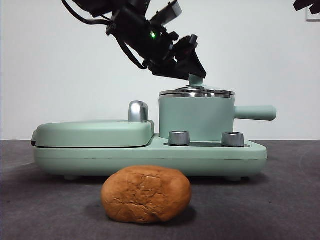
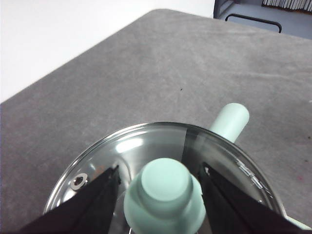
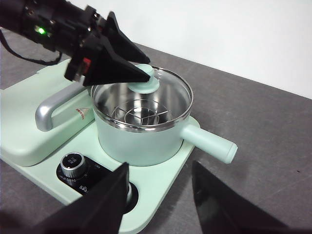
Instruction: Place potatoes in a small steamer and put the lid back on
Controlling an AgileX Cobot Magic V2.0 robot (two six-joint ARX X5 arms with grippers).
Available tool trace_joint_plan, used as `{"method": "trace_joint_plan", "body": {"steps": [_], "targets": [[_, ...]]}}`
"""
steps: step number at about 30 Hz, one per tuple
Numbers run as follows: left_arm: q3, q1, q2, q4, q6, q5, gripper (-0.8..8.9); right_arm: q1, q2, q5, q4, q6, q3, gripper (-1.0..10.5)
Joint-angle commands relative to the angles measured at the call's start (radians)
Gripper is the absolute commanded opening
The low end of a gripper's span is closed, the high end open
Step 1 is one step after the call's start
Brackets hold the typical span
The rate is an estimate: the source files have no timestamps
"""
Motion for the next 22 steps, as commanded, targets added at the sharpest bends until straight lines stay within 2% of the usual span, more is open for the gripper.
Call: {"method": "trace_joint_plan", "body": {"steps": [1,9,13,14,22], "targets": [[0.033,-0.01,0.034,0.025,0.002,-0.002,2.52,0.005,0.008,-0.002,0.01,0.018,0.017,2.1],[0.033,-0.01,0.053,0.032,-0.006,-0.002,2.28,0.005,0.008,0.0,0.01,0.018,0.017,2.1],[0.033,-0.01,0.053,0.032,-0.005,-0.002,0.27,0.005,0.008,0.001,0.01,0.018,0.017,2.1],[0.033,-0.01,0.053,0.032,-0.005,-0.002,0.04,0.005,0.008,0.001,0.01,0.018,0.017,2.1],[0.033,-0.01,0.05,0.029,-0.005,-0.002,0.06,0.005,0.008,0.001,0.01,0.018,0.017,2.1]]}}
